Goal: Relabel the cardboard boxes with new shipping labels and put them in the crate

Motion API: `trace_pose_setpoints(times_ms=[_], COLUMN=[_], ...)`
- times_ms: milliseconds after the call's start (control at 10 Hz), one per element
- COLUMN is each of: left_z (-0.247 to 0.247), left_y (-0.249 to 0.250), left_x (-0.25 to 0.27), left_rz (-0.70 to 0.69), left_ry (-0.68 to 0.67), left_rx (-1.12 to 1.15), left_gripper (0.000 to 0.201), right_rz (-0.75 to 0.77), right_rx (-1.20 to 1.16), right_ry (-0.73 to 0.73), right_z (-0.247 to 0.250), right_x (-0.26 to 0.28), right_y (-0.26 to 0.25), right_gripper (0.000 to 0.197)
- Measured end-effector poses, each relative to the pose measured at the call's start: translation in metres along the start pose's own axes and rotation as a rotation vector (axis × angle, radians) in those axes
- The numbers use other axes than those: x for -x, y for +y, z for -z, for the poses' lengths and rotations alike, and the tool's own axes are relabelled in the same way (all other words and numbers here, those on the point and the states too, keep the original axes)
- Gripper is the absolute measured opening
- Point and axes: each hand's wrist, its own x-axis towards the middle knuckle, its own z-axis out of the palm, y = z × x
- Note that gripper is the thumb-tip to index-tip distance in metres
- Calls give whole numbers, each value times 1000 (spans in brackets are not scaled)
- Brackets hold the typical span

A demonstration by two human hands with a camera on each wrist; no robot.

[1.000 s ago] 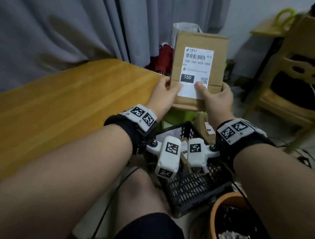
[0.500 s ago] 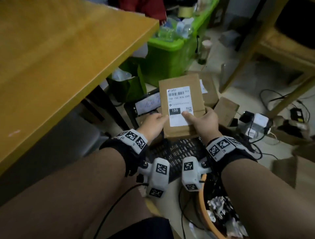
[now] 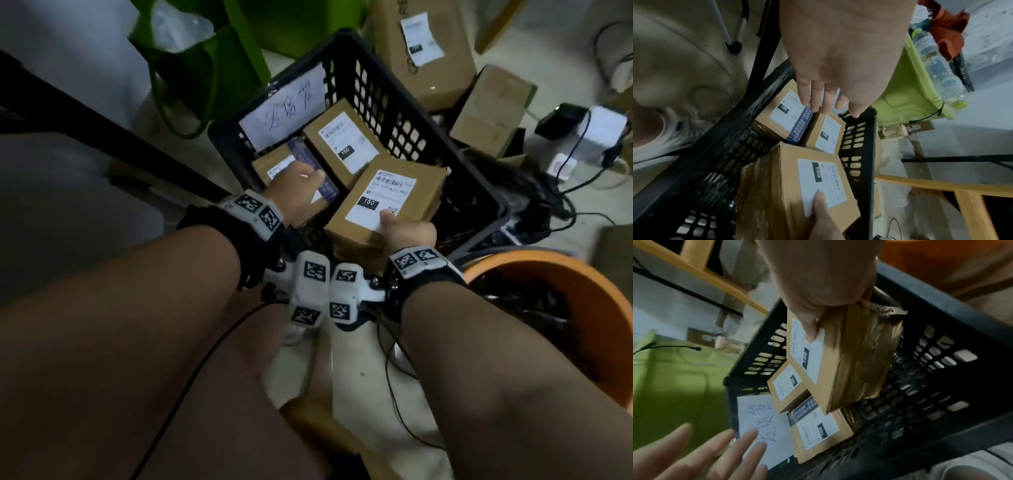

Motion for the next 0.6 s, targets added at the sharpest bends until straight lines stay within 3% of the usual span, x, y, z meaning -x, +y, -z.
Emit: trace_pose_setpoints(times_ms=[100, 200, 300, 400, 500, 600], left_z=[-1, -4, -4, -3, 3, 10], left_y=[-11, -21, -29, -38, -40, -41], left_x=[-21, -40, -50, -60, -62, -67], left_rz=[68, 80, 110, 120, 128, 97], left_ry=[-7, -33, -12, -15, 3, 70], left_rx=[6, 53, 60, 81, 90, 115], left_gripper=[41, 38, 20, 21, 25, 23], right_rz=[-106, -145, -111, -46, 63, -8], right_rx=[-52, -26, 135, 554, 701, 541], right_ry=[22, 39, -159, -379, -452, -538], right_z=[-13, -23, -37, -56, -59, -57], right_x=[-19, -29, -38, -60, -60, -51], right_y=[6, 7, 14, 17, 10, -1], right_gripper=[65, 73, 58, 29, 47, 56])
